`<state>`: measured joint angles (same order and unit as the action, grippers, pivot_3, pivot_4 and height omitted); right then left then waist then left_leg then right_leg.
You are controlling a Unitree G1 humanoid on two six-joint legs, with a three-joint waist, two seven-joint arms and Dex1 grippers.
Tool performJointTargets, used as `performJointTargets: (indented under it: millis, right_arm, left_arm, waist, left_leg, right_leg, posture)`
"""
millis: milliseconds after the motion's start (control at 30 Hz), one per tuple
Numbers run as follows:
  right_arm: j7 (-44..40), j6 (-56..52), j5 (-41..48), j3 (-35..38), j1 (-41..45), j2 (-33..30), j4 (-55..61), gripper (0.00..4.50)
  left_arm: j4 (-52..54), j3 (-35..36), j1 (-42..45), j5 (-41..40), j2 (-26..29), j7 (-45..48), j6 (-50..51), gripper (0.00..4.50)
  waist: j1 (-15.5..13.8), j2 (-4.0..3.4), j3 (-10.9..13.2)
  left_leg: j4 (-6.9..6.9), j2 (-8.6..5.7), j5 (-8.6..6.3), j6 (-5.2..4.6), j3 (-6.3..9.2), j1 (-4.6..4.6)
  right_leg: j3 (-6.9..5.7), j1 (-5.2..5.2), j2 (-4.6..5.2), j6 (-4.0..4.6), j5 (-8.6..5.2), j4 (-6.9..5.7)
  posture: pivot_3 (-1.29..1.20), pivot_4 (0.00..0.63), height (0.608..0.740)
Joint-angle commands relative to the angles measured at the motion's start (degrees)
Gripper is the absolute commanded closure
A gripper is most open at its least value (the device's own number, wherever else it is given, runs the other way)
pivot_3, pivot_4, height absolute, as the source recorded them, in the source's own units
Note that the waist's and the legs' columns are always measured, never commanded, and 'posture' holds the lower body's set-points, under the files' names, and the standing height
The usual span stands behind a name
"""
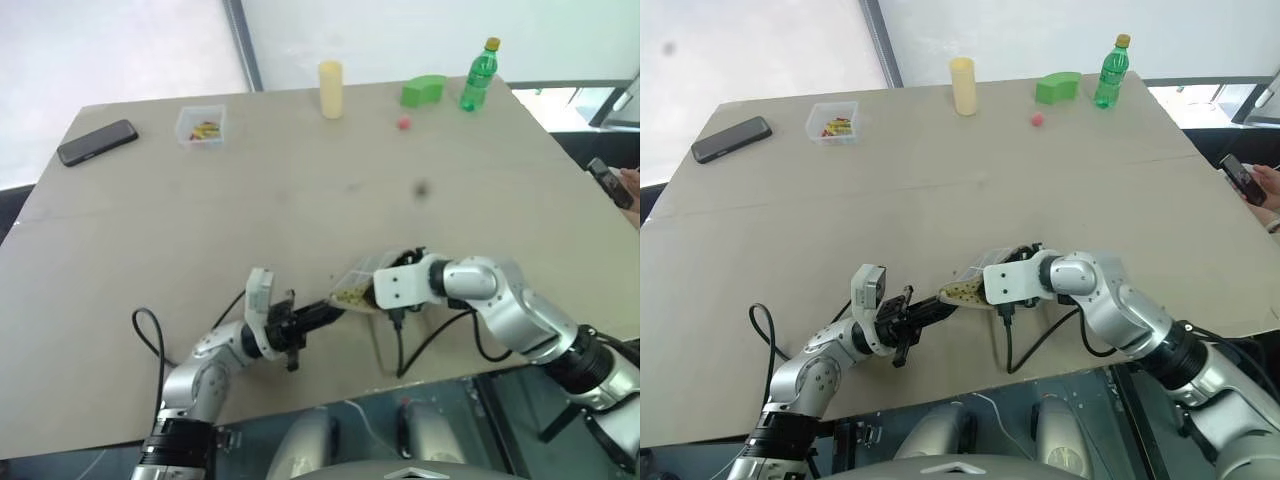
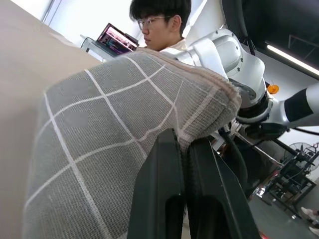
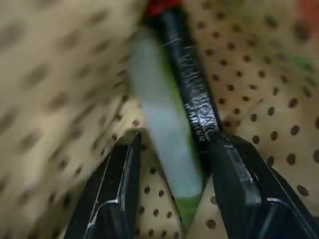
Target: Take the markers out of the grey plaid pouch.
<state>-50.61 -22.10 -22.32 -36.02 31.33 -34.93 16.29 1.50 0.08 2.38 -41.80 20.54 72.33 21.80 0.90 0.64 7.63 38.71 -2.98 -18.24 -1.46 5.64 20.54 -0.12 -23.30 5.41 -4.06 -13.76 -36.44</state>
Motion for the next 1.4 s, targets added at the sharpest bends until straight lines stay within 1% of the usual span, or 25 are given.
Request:
performJointTargets:
  millis: [33, 67, 133, 233, 300, 467, 600, 733, 833, 900, 933, 1000, 1033, 1100, 1167, 1233, 1300, 1400]
  right_arm:
    - [2.37, 2.46, -0.99, 1.00, -2.44, 1.04, -3.39, 3.82]
    - [2.94, 3.26, -1.02, 1.85, -3.02, 0.98, -3.57, 4.09]
    - [3.65, 3.85, -0.10, 4.41, -4.22, 1.03, -2.99, 4.17]
    - [3.52, 3.21, 3.45, 9.40, -6.13, 1.70, 0.27, 4.21]
    - [2.09, 2.36, 7.48, 12.95, -7.29, 1.93, 4.00, 4.24]
    - [-2.66, -1.65, 17.02, 19.66, -10.84, -0.18, 13.85, 4.24]
    - [-4.66, -10.63, 27.35, 27.46, -12.53, -0.88, 22.10, 4.24]
    - [-4.29, -14.97, 32.01, 30.56, -12.72, -2.14, 25.12, 4.24]
    - [-3.31, -23.39, 45.61, 42.07, -11.46, -0.06, 28.38, 4.24]
    - [-0.70, -28.16, 53.33, 48.47, -8.76, 1.67, 27.95, 4.24]
    - [1.25, -30.16, 56.32, 51.28, -7.12, 2.39, 26.97, 4.24]
    - [6.11, -33.14, 57.76, 55.22, -3.18, 2.51, 23.07, 4.24]
    - [8.89, -33.96, 56.32, 56.08, -1.45, 1.86, 20.15, 4.24]
    - [11.74, -36.28, 55.86, 57.17, 0.39, 0.07, 15.68, 4.24]
    - [14.27, -36.25, 51.95, 54.53, 0.85, -3.11, 10.09, 4.24]
    - [15.30, -38.95, 50.55, 50.98, 1.33, -4.92, 3.90, 4.24]
    - [16.57, -41.83, 50.29, 48.82, 2.45, -4.39, -2.08, 4.24]
    - [15.02, -39.87, 47.75, 42.93, 2.41, -5.54, -8.12, 4.24]
  left_arm:
    - [0.47, 0.45, -0.40, -0.27, -0.59, 0.50, -1.12, 4.50]
    - [0.19, 0.78, -0.25, -0.26, -0.74, 0.31, -1.32, 4.50]
    - [-0.61, 1.58, 0.18, -0.21, -0.82, 0.18, -1.72, 4.50]
    - [-2.27, 2.61, 1.14, -0.04, -0.71, 0.15, -2.30, 4.50]
    - [-3.43, 3.03, 1.97, 0.04, -0.52, 0.23, -2.58, 4.50]
    - [-5.24, 3.18, 3.83, 1.39, 0.01, 0.20, -4.03, 4.50]
    - [-7.77, 3.41, 5.75, 4.15, -1.01, -1.32, -8.18, 4.50]
    - [-9.19, 3.38, 6.31, 5.33, -1.46, -1.55, -10.41, 4.50]
    - [-11.44, 3.85, 7.34, 7.71, -1.80, -2.99, -13.83, 4.50]
    - [-12.36, 4.12, 7.82, 8.65, -1.89, -3.64, -15.28, 4.50]
    - [-12.71, 4.24, 7.99, 8.95, -1.93, -3.93, -15.92, 4.50]
    - [-13.07, 4.70, 8.29, 9.45, -1.94, -4.77, -17.04, 4.50]
    - [-13.01, 5.23, 8.36, 9.78, -1.77, -5.76, -17.43, 4.50]
    - [-12.36, 6.77, 8.36, 9.66, -1.70, -8.02, -17.97, 4.50]
    - [-10.88, 8.24, 7.75, 9.51, -1.05, -9.90, -18.61, 4.50]
    - [-9.43, 9.22, 6.85, 9.38, -0.28, -10.54, -19.03, 4.50]
    - [-8.70, 9.37, 6.43, 9.50, 0.32, -10.31, -19.48, 4.50]
    - [-8.09, 9.36, 6.46, 8.84, 0.71, -9.92, -19.21, 4.50]
  waist:
    - [-0.02, 0.11, -0.11]
    - [0.00, 0.17, -0.18]
    - [-0.02, 0.17, -0.21]
    - [-0.16, 0.16, -0.21]
    - [-0.38, 0.13, -0.19]
    - [-0.40, 0.06, -0.15]
    - [-0.40, 0.05, -0.14]
    - [-0.36, 0.05, -0.14]
    - [-0.46, 0.05, -0.14]
    - [-0.56, 0.05, -0.14]
    - [-0.47, 0.05, -0.14]
    - [-0.44, 0.05, -0.14]
    - [-0.42, 0.05, -0.14]
    - [-0.42, 0.05, -0.14]
    - [-0.48, 0.05, -0.14]
    - [-0.29, 0.05, -0.14]
    - [0.03, 0.05, -0.14]
    - [-0.01, 0.01, -0.12]
  left_leg:
    - [0.01, -0.01, 0.00, 0.00, 0.00, 0.00]
    - [0.01, 0.00, 0.00, 0.00, 0.01, -0.02]
    - [0.01, 0.00, 0.00, 0.00, -0.01, -0.02]
    - [0.03, -0.01, 0.00, 0.00, -0.01, -0.03]
    - [0.03, -0.02, 0.00, 0.00, 0.02, -0.02]
    - [0.03, -0.06, 0.00, 0.00, 0.07, 0.11]
    - [0.03, -0.05, 0.00, -0.01, 0.12, 0.16]
    - [0.03, -0.08, -0.01, -0.01, 0.11, 0.17]
    - [0.02, -0.07, -0.01, -0.01, 0.13, 0.18]
    - [0.03, -0.07, -0.01, -0.01, 0.14, 0.18]
    - [0.03, -0.07, -0.01, -0.01, 0.14, 0.16]
    - [0.03, -0.07, -0.01, -0.02, 0.13, 0.15]
    - [0.03, -0.07, -0.01, -0.02, 0.14, 0.14]
    - [0.03, -0.07, -0.01, -0.02, 0.13, 0.14]
    - [0.02, -0.09, -0.01, -0.02, 0.12, 0.16]
    - [-0.03, -0.10, -0.01, -0.02, 0.07, 0.20]
    - [-0.11, -0.09, -0.01, -0.02, -0.01, 0.20]
    - [-0.14, -0.09, -0.01, -0.02, -0.10, 0.20]
  right_leg:
    - [0.00, 0.00, 0.00, 0.00, 0.00, -0.02]
    - [0.00, 0.00, -0.01, 0.00, 0.00, -0.03]
    - [0.02, 0.00, -0.01, 0.01, 0.00, -0.03]
    - [0.03, 0.02, -0.01, 0.01, 0.00, -0.04]
    - [0.01, 0.02, 0.00, 0.01, 0.00, -0.06]
    - [-0.01, -0.02, 0.03, 0.01, 0.00, -0.03]
    - [-0.04, -0.02, 0.03, 0.01, 0.00, 0.00]
    - [-0.03, -0.02, 0.07, 0.01, 0.00, 0.02]
    - [-0.05, -0.02, 0.07, 0.01, 0.00, 0.03]
    - [-0.05, -0.01, 0.07, 0.01, 0.00, 0.02]
    - [-0.05, 0.00, 0.07, 0.01, 0.00, 0.02]
    - [-0.04, 0.00, 0.08, 0.01, 0.00, 0.00]
    - [-0.04, 0.00, 0.08, 0.01, 0.00, -0.01]
    - [-0.04, 0.00, 0.08, 0.01, 0.00, -0.03]
    - [-0.04, -0.02, 0.10, 0.01, 0.00, -0.03]
    - [-0.01, -0.09, 0.12, 0.01, 0.00, -0.02]
    - [0.06, -0.14, 0.14, 0.01, 0.00, -0.01]
    - [0.14, -0.19, 0.13, 0.01, 0.00, -0.02]
  posture:
    - [0.00, 0.150, 0.740]
    - [0.00, 0.150, 0.740]
    - [0.00, 0.150, 0.740]
    - [0.00, 0.150, 0.740]
    - [0.00, 0.150, 0.740]
    - [0.00, 0.150, 0.740]
    - [0.00, 0.150, 0.740]
    - [0.00, 0.150, 0.740]
    - [0.00, 0.150, 0.740]
    - [0.00, 0.150, 0.740]
    - [0.00, 0.150, 0.740]
    - [0.00, 0.150, 0.740]
    - [0.00, 0.150, 0.740]
    - [0.00, 0.150, 0.740]
    - [0.00, 0.150, 0.740]
    - [0.00, 0.150, 0.740]
    - [0.00, 0.150, 0.740]
    - [0.00, 0.150, 0.740]
